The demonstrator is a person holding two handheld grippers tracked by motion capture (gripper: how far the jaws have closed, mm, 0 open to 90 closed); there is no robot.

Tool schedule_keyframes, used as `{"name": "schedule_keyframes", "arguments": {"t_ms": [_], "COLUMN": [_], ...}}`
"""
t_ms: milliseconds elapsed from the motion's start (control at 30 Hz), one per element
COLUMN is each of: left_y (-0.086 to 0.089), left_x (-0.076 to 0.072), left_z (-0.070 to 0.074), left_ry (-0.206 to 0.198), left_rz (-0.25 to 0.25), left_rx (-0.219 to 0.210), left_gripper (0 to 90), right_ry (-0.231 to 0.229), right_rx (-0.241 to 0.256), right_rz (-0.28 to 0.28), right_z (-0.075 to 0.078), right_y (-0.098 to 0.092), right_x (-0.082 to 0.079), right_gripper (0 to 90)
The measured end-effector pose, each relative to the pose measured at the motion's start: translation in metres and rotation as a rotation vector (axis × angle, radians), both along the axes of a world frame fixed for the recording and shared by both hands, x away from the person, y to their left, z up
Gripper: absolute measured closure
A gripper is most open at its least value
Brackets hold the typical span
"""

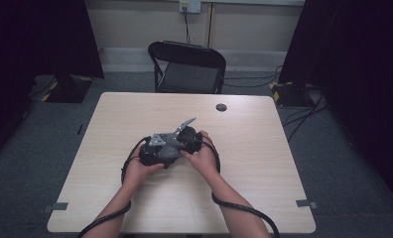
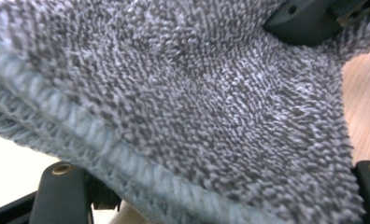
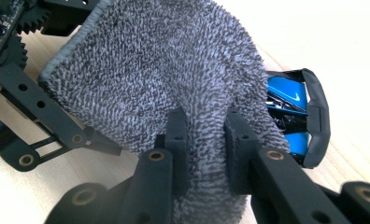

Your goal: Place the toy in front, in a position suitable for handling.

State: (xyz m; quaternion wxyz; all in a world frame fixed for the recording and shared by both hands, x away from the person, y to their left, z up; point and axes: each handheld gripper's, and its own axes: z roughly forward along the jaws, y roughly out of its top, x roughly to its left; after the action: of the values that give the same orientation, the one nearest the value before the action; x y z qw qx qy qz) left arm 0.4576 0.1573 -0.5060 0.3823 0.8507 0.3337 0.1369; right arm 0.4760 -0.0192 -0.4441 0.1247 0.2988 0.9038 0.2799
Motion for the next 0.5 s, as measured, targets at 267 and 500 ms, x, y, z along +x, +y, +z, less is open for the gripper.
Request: {"name": "schedule_keyframes", "arguments": {"t_ms": [267, 500], "left_y": [0.0002, 0.0003], "left_x": [0.0002, 0.0002], "left_z": [0.0002, 0.0002], "left_ry": [-0.004, -0.004], "left_rz": [-0.001, -0.002], "left_rx": [0.005, 0.005], "left_gripper": [25.5, 25.5], "right_ry": [-0.019, -0.013], "right_rx": [-0.012, -0.010], "right_rz": [-0.004, -0.012], "right_z": [-0.0025, -0.0019], "right_y": [-0.0009, -0.0053], "right_x": [0.0010, 0.0039], "right_gripper": [74.4, 74.4]}}
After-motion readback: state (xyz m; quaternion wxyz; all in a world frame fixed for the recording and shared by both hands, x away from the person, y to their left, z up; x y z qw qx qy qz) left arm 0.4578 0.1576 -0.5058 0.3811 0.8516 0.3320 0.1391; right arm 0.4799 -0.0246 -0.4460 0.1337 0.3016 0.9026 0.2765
